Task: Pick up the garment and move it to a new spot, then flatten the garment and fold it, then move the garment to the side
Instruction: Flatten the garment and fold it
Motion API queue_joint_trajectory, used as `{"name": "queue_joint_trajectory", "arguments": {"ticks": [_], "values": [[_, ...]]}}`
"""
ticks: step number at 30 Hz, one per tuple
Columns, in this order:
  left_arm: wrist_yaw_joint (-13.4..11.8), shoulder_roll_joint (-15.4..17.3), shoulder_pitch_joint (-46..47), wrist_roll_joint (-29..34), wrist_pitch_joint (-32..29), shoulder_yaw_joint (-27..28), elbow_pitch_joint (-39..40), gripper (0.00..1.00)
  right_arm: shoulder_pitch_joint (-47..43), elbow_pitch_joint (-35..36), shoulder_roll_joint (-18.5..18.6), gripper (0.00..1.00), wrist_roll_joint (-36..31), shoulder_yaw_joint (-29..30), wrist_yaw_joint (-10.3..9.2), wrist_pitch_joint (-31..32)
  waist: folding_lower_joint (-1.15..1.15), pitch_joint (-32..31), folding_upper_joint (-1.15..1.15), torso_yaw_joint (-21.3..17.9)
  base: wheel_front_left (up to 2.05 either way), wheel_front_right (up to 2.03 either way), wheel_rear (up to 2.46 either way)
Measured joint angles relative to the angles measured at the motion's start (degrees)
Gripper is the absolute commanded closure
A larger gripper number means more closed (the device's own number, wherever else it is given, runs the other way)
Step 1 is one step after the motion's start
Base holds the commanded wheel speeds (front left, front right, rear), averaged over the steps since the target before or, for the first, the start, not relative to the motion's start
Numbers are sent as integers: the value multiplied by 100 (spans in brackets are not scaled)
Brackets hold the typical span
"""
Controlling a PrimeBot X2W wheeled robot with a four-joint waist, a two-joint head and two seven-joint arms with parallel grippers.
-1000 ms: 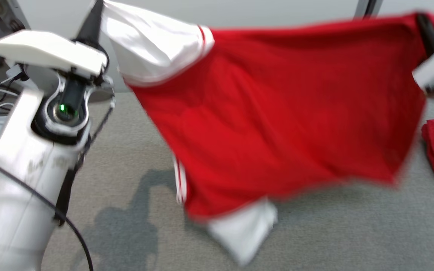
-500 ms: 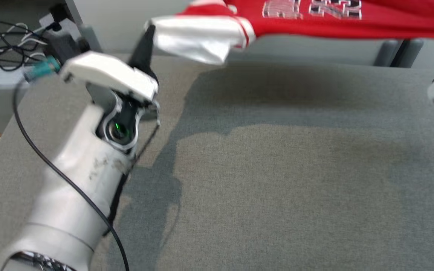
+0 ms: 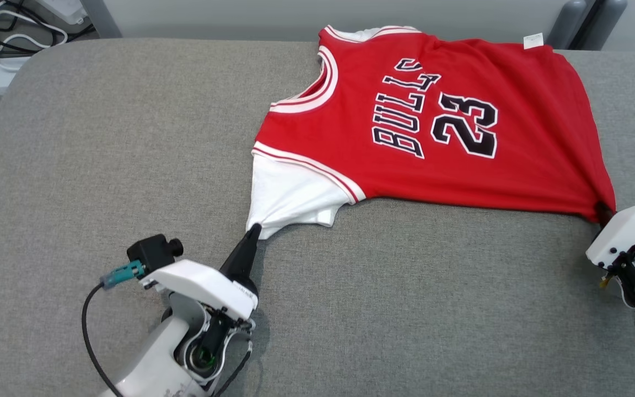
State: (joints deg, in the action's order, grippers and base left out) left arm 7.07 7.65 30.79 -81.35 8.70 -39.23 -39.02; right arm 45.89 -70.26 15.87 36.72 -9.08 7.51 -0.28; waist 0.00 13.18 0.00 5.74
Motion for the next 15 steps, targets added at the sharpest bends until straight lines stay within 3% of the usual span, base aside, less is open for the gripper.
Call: {"name": "queue_joint_trajectory", "arguments": {"ticks": [7, 15], "values": [[0, 330, -685, 8, 190, -222, 445, 100, -593, 535, 198, 100, 683, -365, 0, 382, 0, -271, 0, -118, 0, 0, 0], [0, 579, -1141, -40, 249, -254, 1262, 100, -850, 647, 448, 100, 949, -773, 0, 282, 0, -420, 0, -182, 0, 0, 0]]}}
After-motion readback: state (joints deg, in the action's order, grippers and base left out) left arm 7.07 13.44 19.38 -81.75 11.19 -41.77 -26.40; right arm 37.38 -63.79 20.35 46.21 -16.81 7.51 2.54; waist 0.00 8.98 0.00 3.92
